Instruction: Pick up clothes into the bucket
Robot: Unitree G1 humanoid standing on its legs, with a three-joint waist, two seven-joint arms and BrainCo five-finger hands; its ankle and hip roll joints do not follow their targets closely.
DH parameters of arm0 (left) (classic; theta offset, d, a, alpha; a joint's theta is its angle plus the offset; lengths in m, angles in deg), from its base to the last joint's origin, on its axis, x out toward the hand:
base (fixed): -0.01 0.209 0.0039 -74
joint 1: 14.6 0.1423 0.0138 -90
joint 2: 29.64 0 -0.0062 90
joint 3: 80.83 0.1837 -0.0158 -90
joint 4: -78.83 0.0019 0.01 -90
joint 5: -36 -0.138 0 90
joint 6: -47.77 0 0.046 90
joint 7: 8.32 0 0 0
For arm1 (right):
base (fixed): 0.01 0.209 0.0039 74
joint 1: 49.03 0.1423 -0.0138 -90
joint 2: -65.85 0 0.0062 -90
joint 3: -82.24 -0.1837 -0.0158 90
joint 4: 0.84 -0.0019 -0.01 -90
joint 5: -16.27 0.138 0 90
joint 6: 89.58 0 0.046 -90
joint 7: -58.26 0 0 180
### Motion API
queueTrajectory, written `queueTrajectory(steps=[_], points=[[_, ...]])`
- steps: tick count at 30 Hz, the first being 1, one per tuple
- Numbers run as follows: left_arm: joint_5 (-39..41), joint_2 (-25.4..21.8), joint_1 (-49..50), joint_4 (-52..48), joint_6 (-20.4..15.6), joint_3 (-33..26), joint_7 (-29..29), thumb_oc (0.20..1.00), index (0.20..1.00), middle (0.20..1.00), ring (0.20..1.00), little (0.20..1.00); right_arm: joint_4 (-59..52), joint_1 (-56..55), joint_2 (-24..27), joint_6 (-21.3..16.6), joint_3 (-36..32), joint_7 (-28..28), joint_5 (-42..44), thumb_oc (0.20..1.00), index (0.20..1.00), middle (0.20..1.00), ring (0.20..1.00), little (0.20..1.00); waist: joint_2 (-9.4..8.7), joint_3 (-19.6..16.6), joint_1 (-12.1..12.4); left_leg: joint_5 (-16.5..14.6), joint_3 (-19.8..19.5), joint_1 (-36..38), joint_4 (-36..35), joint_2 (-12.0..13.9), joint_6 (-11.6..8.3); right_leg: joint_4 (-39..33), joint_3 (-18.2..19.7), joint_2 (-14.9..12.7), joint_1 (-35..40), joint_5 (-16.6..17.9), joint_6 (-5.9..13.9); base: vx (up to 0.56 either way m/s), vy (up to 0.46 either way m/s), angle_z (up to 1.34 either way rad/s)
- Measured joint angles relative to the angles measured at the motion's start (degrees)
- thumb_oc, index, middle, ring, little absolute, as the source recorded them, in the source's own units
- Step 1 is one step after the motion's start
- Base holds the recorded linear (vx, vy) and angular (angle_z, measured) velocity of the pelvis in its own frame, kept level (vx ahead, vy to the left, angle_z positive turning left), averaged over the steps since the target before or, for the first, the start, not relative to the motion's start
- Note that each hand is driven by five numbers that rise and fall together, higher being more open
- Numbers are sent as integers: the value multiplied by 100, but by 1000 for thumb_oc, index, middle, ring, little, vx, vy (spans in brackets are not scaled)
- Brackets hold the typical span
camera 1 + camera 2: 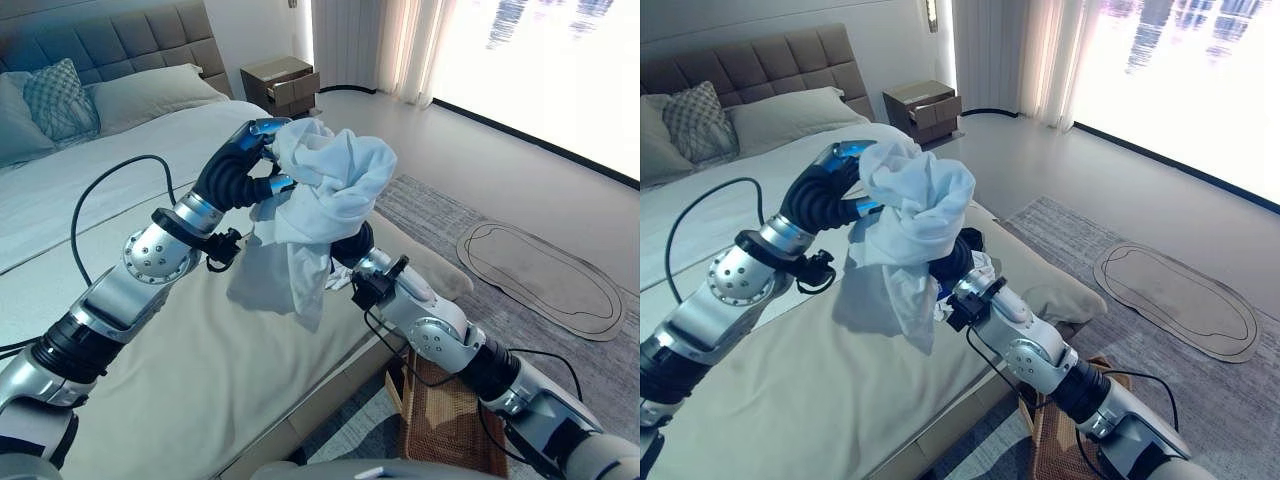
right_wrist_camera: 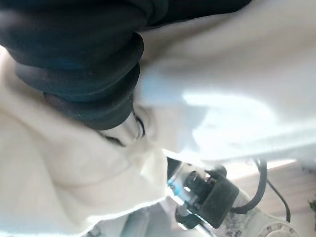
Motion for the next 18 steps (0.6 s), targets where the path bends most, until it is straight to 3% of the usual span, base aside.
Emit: queueTrajectory(steps=[7, 8, 14, 18], points=[[4, 0, 0, -1, 48, 0, -3, 200, 200, 200, 200, 200, -2, 0, 26, 7, 20, 0, 41, 200, 200, 200, 200, 200, 0, 1, 1, 1, -2, -66, 1, -4, 0, 5, 0, -3, -58, 1, -1, 0, 0, 0], [4, 0, 1, -1, 65, -1, -5, 1000, 1000, 1000, 1000, 1000, -3, 0, 40, 14, 20, 0, 41, 200, 200, 200, 200, 200, 0, 1, 1, 1, -2, -67, 1, -7, 0, 2, 0, -4, -59, 1, 0, 0, 0, 0], [6, 75, 324, 0, 125, -278, -1, 1000, 1000, 1000, 1000, 1000, -229, -20, 358, 105, -29, -8, 37, 200, 200, 200, 200, 200, 23, 23, -4, 0, -1, -67, -1, -9, 0, -2, -1, -9, -59, 1, 0, 0, 0, 0], [-231, 297, 1278, 73, 197, -1264, 80, 1000, 1000, 1000, 1000, 1000, -571, -431, 567, 79, -941, -32, -71, 200, 200, 200, 200, 200, 38, 49, -18, 0, 0, -65, -4, -5, 1, -16, 2, -5, -54, 1, 0, 0, 0, 0]])
